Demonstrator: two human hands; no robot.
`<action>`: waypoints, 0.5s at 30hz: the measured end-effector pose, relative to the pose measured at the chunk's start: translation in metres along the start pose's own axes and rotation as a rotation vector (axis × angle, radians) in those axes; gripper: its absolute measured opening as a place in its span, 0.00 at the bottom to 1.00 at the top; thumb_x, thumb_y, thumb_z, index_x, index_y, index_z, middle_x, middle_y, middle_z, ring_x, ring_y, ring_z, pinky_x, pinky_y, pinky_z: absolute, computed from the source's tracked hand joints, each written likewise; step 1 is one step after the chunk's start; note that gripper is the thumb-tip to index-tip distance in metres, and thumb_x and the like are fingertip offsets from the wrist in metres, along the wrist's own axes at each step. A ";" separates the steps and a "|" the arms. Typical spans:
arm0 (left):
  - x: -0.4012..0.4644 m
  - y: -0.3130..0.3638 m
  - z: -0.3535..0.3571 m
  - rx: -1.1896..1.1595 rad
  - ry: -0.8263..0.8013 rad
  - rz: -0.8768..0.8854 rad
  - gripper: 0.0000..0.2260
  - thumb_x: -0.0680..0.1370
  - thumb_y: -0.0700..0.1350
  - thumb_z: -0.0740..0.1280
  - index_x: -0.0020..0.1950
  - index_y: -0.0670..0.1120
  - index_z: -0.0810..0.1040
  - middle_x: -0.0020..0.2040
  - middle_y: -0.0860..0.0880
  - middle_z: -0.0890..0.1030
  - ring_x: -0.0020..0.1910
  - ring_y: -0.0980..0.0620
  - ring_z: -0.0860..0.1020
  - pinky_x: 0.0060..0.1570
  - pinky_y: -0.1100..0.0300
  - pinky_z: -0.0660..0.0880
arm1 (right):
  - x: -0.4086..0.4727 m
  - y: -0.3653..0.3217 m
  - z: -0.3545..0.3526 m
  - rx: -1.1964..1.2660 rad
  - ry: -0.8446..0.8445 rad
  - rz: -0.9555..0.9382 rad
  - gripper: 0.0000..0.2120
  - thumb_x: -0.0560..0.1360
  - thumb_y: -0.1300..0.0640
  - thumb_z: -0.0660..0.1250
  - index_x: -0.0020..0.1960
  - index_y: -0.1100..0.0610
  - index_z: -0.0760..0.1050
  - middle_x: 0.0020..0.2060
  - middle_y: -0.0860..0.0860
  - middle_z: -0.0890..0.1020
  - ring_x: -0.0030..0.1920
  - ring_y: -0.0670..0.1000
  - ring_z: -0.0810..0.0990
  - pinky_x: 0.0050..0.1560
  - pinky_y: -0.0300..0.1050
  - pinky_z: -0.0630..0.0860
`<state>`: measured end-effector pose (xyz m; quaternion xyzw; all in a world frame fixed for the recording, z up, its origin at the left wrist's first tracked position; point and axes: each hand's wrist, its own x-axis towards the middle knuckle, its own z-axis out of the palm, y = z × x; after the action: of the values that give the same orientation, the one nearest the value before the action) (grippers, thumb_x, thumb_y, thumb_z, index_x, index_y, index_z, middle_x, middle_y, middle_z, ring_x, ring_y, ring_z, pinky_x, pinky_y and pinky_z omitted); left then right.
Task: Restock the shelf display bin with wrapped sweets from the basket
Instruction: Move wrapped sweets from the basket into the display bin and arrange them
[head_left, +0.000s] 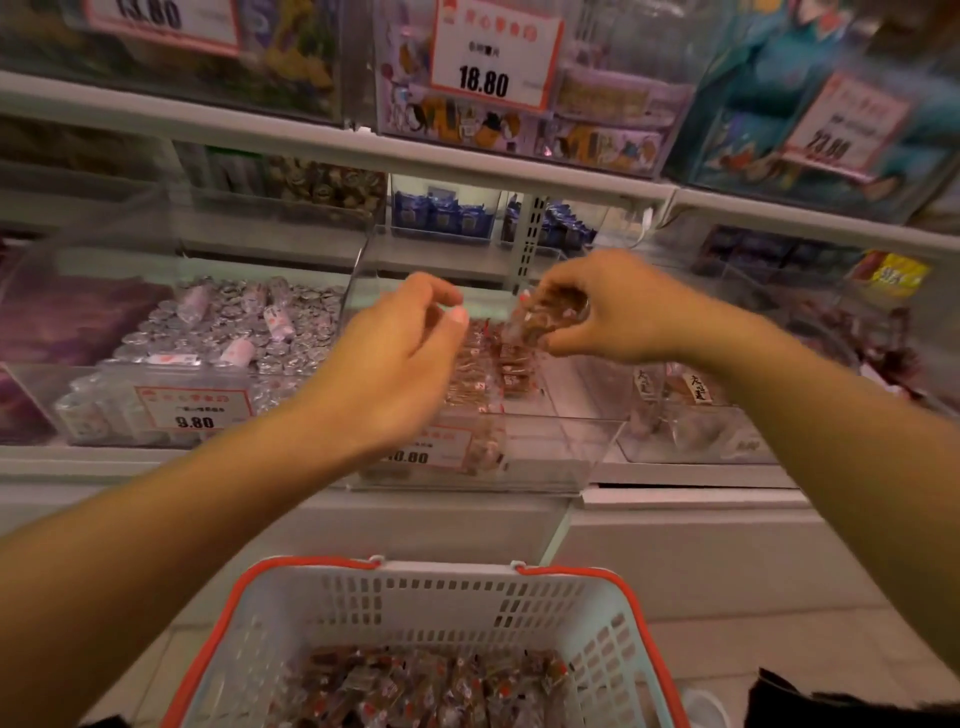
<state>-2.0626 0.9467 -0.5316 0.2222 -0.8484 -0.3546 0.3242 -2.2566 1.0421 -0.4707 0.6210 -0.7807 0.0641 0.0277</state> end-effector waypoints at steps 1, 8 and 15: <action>0.003 -0.004 -0.005 0.136 -0.013 0.069 0.08 0.83 0.50 0.56 0.57 0.52 0.73 0.45 0.55 0.78 0.45 0.59 0.76 0.39 0.70 0.71 | 0.014 0.010 0.001 -0.073 -0.098 0.002 0.10 0.71 0.52 0.74 0.45 0.56 0.78 0.37 0.50 0.79 0.38 0.52 0.76 0.38 0.46 0.72; -0.001 -0.024 -0.008 0.849 -0.286 0.198 0.06 0.82 0.50 0.54 0.56 0.51 0.67 0.55 0.49 0.74 0.48 0.51 0.68 0.50 0.54 0.70 | 0.074 0.021 0.050 -0.270 -0.864 0.018 0.13 0.72 0.56 0.75 0.54 0.58 0.78 0.43 0.49 0.83 0.41 0.47 0.79 0.39 0.40 0.71; 0.003 -0.027 -0.004 0.863 -0.270 0.207 0.06 0.82 0.48 0.54 0.47 0.52 0.58 0.43 0.51 0.67 0.42 0.50 0.65 0.43 0.52 0.69 | 0.084 0.027 0.070 -0.273 -0.887 0.076 0.13 0.74 0.56 0.72 0.57 0.58 0.76 0.40 0.47 0.79 0.39 0.46 0.74 0.38 0.41 0.68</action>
<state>-2.0576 0.9259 -0.5482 0.2026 -0.9708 0.0394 0.1224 -2.2990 0.9574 -0.5310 0.5502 -0.7406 -0.3098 -0.2298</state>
